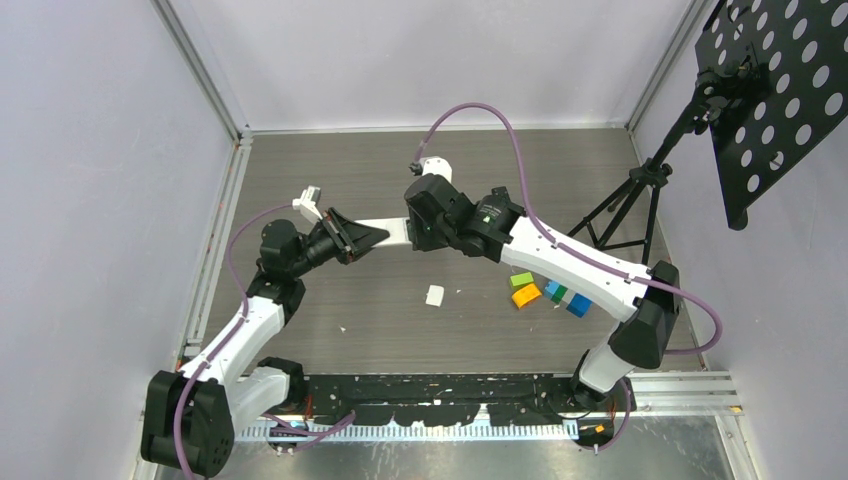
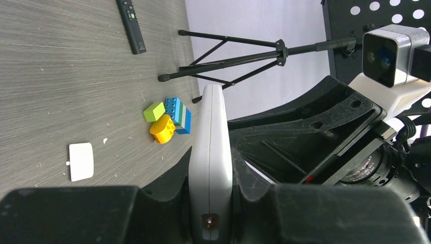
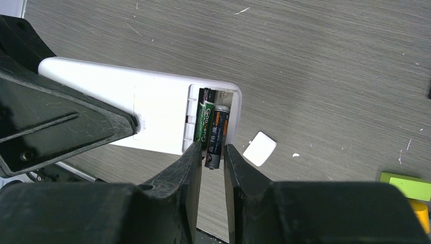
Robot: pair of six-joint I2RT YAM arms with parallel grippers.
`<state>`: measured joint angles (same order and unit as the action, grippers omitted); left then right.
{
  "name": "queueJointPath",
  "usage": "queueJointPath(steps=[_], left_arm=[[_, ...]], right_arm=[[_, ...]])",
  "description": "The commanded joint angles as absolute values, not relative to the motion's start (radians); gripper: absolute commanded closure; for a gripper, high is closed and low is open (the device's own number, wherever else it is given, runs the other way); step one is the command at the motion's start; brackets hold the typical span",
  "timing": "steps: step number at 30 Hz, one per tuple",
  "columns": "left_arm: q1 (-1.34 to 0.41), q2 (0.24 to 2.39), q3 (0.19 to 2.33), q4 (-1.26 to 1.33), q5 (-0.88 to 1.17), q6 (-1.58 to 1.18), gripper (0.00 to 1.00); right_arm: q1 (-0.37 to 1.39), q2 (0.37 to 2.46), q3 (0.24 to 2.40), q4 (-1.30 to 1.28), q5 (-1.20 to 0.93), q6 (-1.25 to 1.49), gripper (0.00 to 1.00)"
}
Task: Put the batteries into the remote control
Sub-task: Load the battery into the remote control.
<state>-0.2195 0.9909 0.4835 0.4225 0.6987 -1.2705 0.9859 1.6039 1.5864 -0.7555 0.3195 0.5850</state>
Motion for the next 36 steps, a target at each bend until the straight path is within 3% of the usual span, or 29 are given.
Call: queueJointPath(steps=[1, 6, 14, 20, 28, 36], left_arm=[[-0.219, 0.979, 0.492, 0.534, 0.730, -1.300, 1.00], [-0.219, 0.984, 0.492, 0.534, 0.726, -1.299, 1.00], [-0.219, 1.002, 0.496, 0.508, 0.719, -1.362, 1.00], [-0.219, 1.051, 0.494, 0.614, 0.723, -1.519, 1.00], [-0.219, 1.046, 0.487, 0.682, 0.641, -1.755, 1.00], [-0.220, 1.028, 0.520, 0.676, 0.578, -1.884, 1.00]], right_arm=[[0.982, 1.613, 1.615, -0.735, 0.334, 0.580, 0.72], [0.980, 1.598, 1.611, -0.735, 0.341, 0.585, 0.65], [0.970, 1.486, 1.518, -0.631, 0.372, 0.638, 0.34], [0.959, 1.318, 1.337, -0.411, 0.350, 0.750, 0.24], [0.959, 1.102, 1.055, -0.102, 0.412, 0.978, 0.20], [0.959, 1.080, 0.994, 0.042, 0.430, 1.075, 0.19]])
